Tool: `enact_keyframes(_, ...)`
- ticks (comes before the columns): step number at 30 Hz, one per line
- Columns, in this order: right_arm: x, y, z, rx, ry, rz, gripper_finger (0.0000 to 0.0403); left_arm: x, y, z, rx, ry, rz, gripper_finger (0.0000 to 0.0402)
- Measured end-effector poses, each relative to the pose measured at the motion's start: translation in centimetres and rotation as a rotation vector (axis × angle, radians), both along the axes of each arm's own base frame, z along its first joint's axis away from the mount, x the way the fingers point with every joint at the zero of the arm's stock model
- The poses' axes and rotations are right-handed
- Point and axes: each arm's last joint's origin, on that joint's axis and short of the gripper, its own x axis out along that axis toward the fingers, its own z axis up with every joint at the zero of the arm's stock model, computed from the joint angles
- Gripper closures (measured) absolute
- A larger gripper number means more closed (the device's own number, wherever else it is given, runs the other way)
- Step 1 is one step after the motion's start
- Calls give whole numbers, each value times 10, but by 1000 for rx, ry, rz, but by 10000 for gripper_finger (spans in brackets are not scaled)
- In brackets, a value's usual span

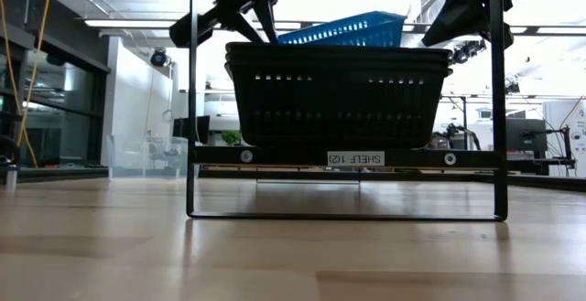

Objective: Stack baskets on shelf by color
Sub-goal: Stack the blue bin on top of the other blue bin on the shelf

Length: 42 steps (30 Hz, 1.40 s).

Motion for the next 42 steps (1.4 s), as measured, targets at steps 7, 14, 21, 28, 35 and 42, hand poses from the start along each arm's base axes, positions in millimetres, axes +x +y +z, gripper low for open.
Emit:
enact_keyframes(7,0,0,0,5,-3,-4,403,0,10,-1,-18,24,-30,401)
enact_keyframes(14,0,0,0,5,-4,-6,403,-4,10,-3,-17,72,-31,401)
enact_keyframes(21,0,0,0,6,-9,-17,403,-4,10,-3,-14,73,-26,392)
enact_keyframes(28,0,0,0,4,-10,-22,403,-4,10,-3,3,65,1,376)
enact_keyframes(35,0,0,0,4,-10,-22,403,3,9,-6,-8,29,-2,355)
enact_keyframes(42,0,0,0,13,-12,-32,403,12,3,-18,-37,33,-43,330)
